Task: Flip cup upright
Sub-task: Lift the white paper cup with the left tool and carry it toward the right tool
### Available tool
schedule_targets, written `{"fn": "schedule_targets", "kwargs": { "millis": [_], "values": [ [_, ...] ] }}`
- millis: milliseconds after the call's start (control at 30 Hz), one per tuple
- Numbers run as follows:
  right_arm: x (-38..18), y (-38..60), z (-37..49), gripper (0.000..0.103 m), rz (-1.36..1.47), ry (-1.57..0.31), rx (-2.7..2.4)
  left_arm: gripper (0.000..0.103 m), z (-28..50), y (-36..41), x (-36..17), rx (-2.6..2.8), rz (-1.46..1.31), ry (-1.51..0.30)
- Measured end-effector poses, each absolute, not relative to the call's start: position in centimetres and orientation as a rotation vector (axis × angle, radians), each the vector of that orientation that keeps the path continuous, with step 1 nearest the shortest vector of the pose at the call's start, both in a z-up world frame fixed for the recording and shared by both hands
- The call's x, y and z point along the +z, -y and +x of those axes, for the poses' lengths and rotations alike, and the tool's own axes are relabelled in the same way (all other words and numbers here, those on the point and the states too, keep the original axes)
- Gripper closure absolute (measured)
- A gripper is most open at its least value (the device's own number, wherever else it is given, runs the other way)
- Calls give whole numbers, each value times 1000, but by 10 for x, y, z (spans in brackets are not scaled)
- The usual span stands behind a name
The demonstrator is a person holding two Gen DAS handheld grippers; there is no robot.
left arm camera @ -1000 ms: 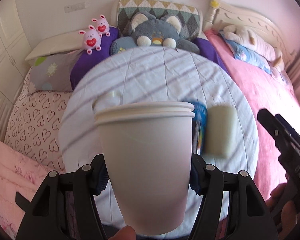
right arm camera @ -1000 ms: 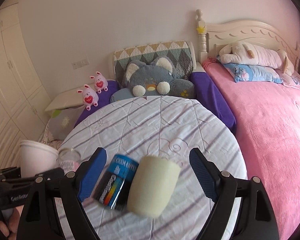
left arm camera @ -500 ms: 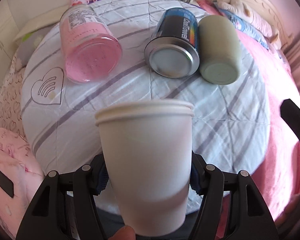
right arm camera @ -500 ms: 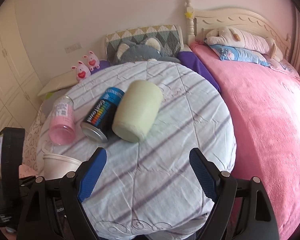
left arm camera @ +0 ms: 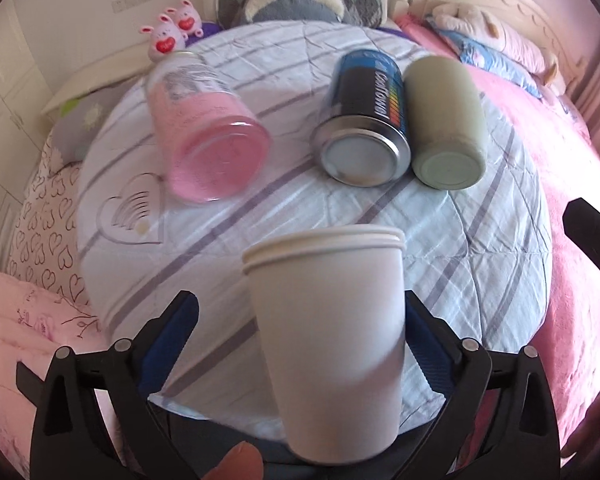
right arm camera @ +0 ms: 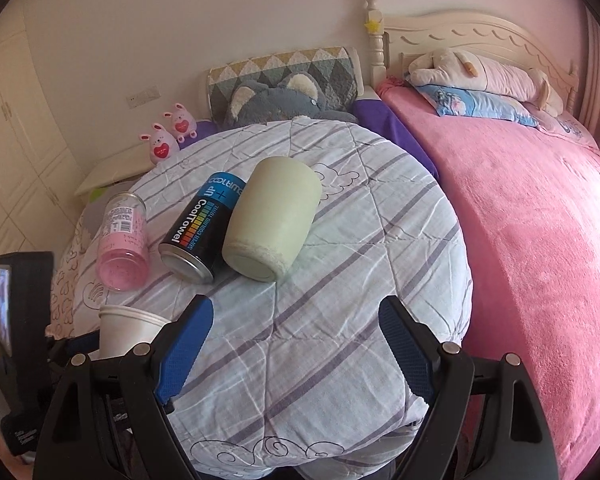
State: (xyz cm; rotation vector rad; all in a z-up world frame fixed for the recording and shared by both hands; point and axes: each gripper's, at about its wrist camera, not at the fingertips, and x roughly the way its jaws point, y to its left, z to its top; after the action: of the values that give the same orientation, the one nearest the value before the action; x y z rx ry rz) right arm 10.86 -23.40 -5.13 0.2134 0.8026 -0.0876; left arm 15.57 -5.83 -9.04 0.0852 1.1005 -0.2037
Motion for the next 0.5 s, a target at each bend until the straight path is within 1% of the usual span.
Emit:
{"fn": "schedule_targets", "kwargs": {
  "millis": [200,500],
  "values": [
    [-45,217,102,18,192,-790,-69,2,137,19,-77,-171,29,-1048],
    [-42,183,89,18,146,-782,-38,2,117,-10,-68,-227,-38,-1001]
  ]
}}
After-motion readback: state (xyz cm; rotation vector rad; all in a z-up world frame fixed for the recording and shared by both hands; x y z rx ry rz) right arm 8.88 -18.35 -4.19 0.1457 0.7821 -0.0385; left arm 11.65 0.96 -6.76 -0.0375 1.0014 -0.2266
